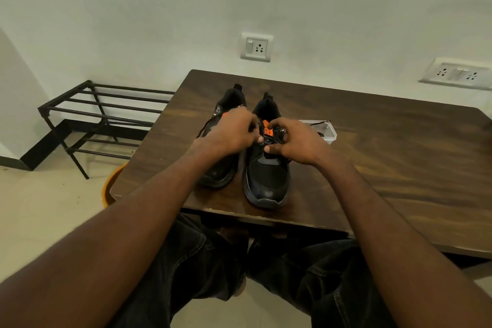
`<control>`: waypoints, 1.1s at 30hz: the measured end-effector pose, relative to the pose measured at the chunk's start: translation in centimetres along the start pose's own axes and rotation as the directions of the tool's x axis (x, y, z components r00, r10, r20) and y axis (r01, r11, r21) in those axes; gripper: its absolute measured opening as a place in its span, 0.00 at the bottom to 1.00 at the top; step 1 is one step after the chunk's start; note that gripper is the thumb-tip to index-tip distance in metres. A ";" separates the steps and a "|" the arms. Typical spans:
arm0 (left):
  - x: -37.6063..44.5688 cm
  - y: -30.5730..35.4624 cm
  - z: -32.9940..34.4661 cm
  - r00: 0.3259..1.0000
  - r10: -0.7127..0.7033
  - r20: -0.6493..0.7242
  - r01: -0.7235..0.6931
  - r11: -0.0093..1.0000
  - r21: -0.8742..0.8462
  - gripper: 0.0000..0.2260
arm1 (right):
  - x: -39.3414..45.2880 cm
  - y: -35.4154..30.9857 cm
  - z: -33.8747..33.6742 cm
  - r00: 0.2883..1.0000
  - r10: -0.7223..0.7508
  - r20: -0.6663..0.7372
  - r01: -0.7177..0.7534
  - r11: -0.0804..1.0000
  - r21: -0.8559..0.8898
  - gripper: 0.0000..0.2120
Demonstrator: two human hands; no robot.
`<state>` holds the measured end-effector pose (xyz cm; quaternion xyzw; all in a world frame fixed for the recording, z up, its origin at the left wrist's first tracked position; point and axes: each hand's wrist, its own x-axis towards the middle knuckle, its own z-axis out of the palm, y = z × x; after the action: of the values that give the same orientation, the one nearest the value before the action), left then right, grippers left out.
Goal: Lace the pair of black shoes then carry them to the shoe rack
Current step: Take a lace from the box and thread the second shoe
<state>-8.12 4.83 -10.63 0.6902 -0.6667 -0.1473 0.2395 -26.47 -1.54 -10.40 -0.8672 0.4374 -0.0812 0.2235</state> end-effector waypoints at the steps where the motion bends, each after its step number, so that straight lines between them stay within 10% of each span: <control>1: 0.0 0.0 0.3 1.000 -0.006 -0.002 0.006 0.999 0.034 0.06 | 0.0 0.1 0.0 1.000 0.001 -0.009 -0.001 1.000 -0.020 0.32; 4: 0.5 0.6 -0.5 0.992 -0.071 -0.106 0.051 0.981 -0.186 0.05 | 0.1 0.5 0.0 1.000 0.010 -0.009 -0.010 0.999 -0.035 0.32; 8: 0.7 1.3 -3.2 0.969 -0.201 -0.142 -0.014 0.530 -0.848 0.08 | 0.3 0.8 0.0 1.000 -0.005 0.025 0.005 1.000 -0.022 0.33; 14: 0.3 0.4 -0.3 0.997 -0.081 -0.019 0.078 0.989 -0.124 0.09 | 0.1 0.3 -0.1 0.999 0.010 0.047 -0.008 0.999 -0.043 0.37; 33: 0.8 -1.0 -0.5 0.997 0.055 0.055 -0.057 0.998 0.033 0.08 | -1.0 -1.1 -0.7 0.998 0.059 -0.003 -0.059 0.998 -0.009 0.21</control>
<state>-6.96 4.08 -10.64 0.6711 -0.6945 -0.1473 0.2134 -26.47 -0.41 -9.22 -0.8549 0.4635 -0.0738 0.2212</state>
